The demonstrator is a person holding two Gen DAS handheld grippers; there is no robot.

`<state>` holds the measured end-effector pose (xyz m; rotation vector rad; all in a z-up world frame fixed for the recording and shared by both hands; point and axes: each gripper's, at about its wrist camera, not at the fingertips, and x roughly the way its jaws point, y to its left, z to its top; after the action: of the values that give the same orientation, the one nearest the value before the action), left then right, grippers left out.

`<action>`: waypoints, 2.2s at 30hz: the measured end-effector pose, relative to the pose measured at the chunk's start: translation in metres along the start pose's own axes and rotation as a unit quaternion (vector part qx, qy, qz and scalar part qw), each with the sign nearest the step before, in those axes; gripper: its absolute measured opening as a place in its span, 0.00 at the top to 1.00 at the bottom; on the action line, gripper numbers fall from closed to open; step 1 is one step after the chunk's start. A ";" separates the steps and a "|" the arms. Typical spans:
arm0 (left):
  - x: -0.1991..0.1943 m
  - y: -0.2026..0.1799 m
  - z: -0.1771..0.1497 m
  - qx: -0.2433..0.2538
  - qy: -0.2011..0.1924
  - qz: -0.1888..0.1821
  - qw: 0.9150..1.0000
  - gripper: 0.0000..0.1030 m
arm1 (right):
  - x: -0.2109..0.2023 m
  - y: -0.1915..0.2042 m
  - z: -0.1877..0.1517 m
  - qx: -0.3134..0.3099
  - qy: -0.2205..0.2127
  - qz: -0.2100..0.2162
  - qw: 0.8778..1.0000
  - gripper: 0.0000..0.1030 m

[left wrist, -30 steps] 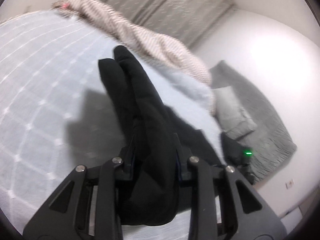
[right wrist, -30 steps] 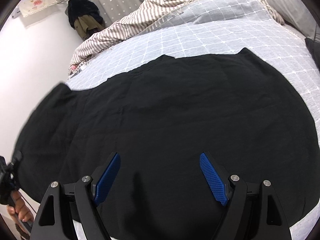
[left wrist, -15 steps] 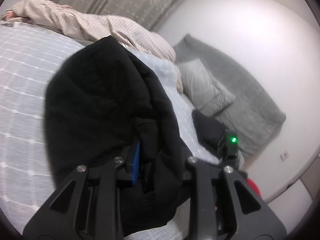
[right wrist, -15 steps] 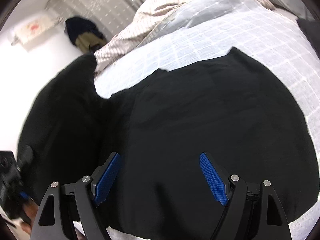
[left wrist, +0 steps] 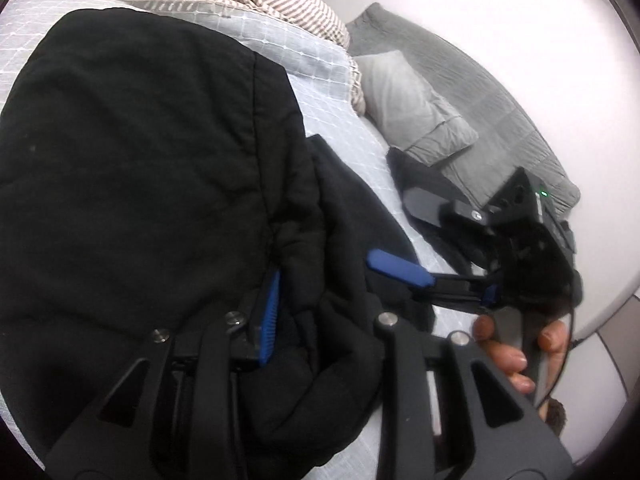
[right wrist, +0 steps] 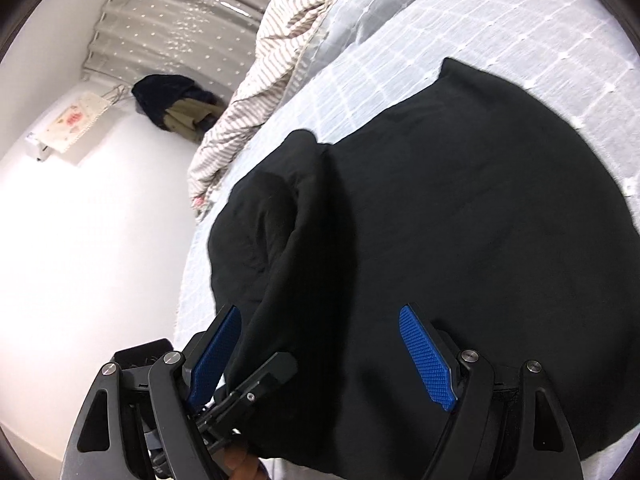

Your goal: Fold large clothes

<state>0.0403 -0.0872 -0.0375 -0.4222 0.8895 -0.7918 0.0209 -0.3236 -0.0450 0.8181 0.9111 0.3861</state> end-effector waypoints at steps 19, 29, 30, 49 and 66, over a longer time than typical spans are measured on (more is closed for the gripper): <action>-0.124 0.001 0.001 0.019 -0.020 0.026 0.999 0.24 | 0.068 0.030 0.018 -0.008 0.044 0.023 0.999 0.24; -0.161 0.048 0.003 -0.069 -0.097 0.139 0.983 0.25 | 0.068 0.064 0.016 -0.067 -0.004 -0.004 0.998 0.83; -0.157 0.043 0.005 -0.066 -0.103 0.139 0.983 0.25 | 0.059 0.064 0.019 -0.064 -0.022 0.010 0.998 0.83; -0.036 -0.025 -0.015 0.097 -0.025 0.165 0.981 0.38 | -0.055 -0.067 0.046 0.015 -0.132 -0.102 0.986 0.81; -0.046 -0.022 -0.014 0.083 -0.028 0.166 0.982 0.36 | -0.049 -0.074 0.040 0.022 0.023 0.044 0.999 0.43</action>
<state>0.0022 -0.0669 -0.0072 -0.1415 0.8070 -0.5375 0.0227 -0.4198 -0.0612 0.8943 0.9300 0.4650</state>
